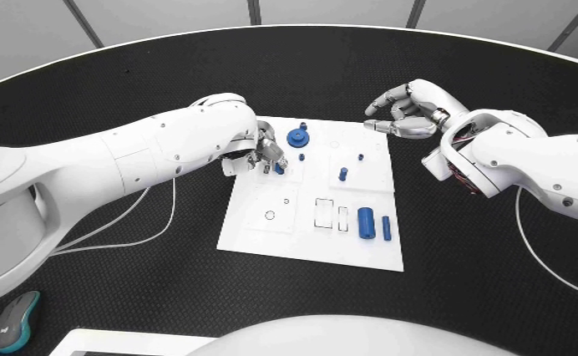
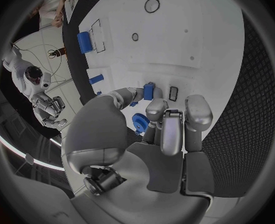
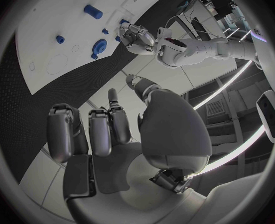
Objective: Assemble the parts on the task board
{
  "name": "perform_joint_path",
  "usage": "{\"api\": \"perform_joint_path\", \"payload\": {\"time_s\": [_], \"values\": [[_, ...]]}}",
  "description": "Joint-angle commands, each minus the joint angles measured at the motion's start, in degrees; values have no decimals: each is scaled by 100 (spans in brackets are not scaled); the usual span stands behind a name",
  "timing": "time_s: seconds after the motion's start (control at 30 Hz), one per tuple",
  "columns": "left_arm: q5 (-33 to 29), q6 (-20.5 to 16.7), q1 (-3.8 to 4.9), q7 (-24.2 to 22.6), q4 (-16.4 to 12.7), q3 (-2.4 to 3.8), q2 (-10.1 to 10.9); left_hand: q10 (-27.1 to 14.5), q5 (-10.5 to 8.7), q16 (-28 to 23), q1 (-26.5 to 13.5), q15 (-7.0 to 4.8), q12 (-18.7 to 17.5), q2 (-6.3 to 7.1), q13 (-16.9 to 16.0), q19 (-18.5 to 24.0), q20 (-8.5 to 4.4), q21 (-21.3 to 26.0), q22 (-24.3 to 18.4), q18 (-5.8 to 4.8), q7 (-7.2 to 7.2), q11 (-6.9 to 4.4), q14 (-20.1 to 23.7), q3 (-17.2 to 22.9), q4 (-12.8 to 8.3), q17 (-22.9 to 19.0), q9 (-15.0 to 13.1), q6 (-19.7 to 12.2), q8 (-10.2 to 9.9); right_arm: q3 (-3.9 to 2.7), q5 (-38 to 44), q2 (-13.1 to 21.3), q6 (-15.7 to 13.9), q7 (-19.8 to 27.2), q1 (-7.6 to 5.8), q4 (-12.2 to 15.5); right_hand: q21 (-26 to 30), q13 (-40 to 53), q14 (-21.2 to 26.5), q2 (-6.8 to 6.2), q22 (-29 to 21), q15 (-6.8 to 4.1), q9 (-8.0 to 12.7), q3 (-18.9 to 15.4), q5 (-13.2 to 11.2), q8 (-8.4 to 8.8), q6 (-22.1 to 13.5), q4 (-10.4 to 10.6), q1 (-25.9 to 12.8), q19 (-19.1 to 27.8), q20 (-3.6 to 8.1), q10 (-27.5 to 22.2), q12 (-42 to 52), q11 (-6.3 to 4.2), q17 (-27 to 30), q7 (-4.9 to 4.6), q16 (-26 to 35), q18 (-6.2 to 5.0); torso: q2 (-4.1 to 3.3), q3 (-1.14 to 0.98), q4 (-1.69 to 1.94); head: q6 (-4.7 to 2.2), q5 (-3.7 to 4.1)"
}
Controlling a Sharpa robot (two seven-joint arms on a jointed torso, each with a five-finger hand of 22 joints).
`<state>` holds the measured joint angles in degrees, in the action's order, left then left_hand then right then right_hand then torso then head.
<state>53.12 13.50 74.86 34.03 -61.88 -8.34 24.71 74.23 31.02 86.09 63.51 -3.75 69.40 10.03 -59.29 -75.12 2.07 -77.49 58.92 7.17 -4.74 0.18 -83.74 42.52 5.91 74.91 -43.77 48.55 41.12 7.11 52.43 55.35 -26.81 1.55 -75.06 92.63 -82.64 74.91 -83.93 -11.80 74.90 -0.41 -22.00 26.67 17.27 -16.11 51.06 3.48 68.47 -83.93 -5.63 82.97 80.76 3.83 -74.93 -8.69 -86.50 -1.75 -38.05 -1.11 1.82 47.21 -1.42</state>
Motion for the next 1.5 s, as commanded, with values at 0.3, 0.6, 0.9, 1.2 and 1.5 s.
{"api": "perform_joint_path", "payload": {"time_s": [0.3,0.6,0.9,1.2,1.5], "values": [[1,217,-1,164,62,0,-48,72,29,25,63,-16,39,-2,-33,-31,16,-32,24,-102,33,-43,-444,970,-934,865,-14,0,18,0,0,-2,-6,4,0,1,21,713,-429,15,739,-31,-7,12,20,-20,-37,24,12,-187,46,12,12,-23,-800,13,23,-51,2,1,1,25,19],[1,152,-1,176,133,0,-70,68,24,26,30,-16,38,-10,-15,-42,13,-45,48,-107,34,-44,-444,962,-903,865,-25,0,36,0,0,-1,-5,4,0,-2,21,713,-429,15,739,-31,-7,12,20,-20,-37,24,12,-187,46,12,12,-23,-800,13,23,-51,5,3,-5,23,23],[1,154,-1,152,180,0,-106,64,19,25,-2,-18,39,-38,-6,-43,11,-48,52,-108,39,-47,-445,970,-870,865,-37,-8,53,0,0,-10,-2,6,0,-6,25,706,-429,11,735,-31,-8,14,37,-27,-41,26,12,-186,46,6,5,-23,-799,13,25,-52,1,2,3,21,25],[0,262,-1,158,258,0,-160,77,-25,24,-58,-23,58,-64,-13,-57,11,-63,88,-116,50,-56,-444,960,-834,863,-63,-18,89,0,0,-15,0,7,0,-11,25,710,-428,11,736,-32,-8,17,47,-31,-42,25,14,-187,47,9,9,-23,-797,14,26,-52,-1,-4,-5,29,30],[0,210,-2,138,342,0,-226,111,-126,25,-141,-34,86,-123,-16,-61,5,-66,106,-119,76,-75,-446,877,-776,865,-117,-38,157,0,0,-21,2,9,0,-15,25,709,-428,14,737,-32,-8,22,66,-36,-44,27,16,-187,47,9,9,-24,-797,14,26,-52,-1,-3,1,35,41]]}}
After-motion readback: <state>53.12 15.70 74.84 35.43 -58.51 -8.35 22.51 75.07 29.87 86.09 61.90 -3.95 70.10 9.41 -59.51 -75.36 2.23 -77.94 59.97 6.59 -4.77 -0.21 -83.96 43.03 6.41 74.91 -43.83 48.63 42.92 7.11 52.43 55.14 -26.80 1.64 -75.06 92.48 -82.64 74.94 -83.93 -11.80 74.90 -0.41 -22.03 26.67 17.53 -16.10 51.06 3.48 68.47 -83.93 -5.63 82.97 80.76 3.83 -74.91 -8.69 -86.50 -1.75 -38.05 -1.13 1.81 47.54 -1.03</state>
